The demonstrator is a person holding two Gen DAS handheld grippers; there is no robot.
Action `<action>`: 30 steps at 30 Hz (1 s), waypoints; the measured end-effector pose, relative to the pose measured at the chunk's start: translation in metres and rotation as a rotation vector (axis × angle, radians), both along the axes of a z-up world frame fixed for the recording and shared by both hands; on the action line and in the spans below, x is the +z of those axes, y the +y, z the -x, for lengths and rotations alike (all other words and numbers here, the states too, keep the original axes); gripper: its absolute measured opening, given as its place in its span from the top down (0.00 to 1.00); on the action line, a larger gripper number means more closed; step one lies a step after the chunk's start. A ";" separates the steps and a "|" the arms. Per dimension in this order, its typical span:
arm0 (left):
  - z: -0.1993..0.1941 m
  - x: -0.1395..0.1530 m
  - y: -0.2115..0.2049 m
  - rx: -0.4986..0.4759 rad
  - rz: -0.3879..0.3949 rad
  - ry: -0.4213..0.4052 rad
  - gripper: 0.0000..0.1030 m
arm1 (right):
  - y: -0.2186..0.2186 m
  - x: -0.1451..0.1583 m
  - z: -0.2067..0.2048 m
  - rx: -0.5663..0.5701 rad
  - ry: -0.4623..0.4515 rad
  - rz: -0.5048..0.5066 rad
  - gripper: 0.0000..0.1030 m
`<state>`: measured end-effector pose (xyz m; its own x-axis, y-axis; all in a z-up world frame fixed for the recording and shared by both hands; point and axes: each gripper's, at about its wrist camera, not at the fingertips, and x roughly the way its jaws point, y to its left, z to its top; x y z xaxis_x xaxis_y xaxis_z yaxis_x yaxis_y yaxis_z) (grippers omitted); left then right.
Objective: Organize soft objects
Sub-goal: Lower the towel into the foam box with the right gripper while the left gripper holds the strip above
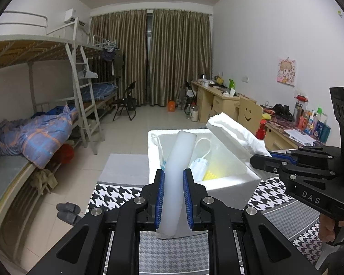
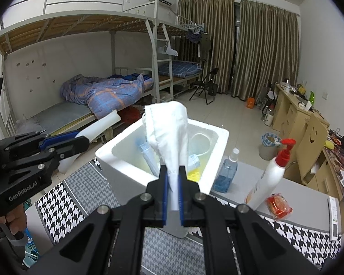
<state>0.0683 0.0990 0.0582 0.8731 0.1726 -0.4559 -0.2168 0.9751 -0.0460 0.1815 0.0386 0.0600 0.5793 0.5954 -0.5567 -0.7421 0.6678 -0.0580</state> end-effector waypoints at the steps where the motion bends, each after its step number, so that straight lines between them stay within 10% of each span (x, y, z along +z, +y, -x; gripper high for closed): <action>1: -0.001 0.000 0.001 0.003 0.003 0.001 0.83 | 0.000 0.000 0.000 -0.001 0.001 0.000 0.90; 30: -0.022 0.000 0.025 0.038 0.012 0.016 0.83 | 0.029 -0.010 -0.047 0.001 0.062 0.013 0.90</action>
<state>0.0906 0.1235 0.0581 0.8587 0.1996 -0.4720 -0.2542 0.9657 -0.0540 0.2287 0.0672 0.0497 0.5424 0.5886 -0.5995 -0.7453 0.6664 -0.0202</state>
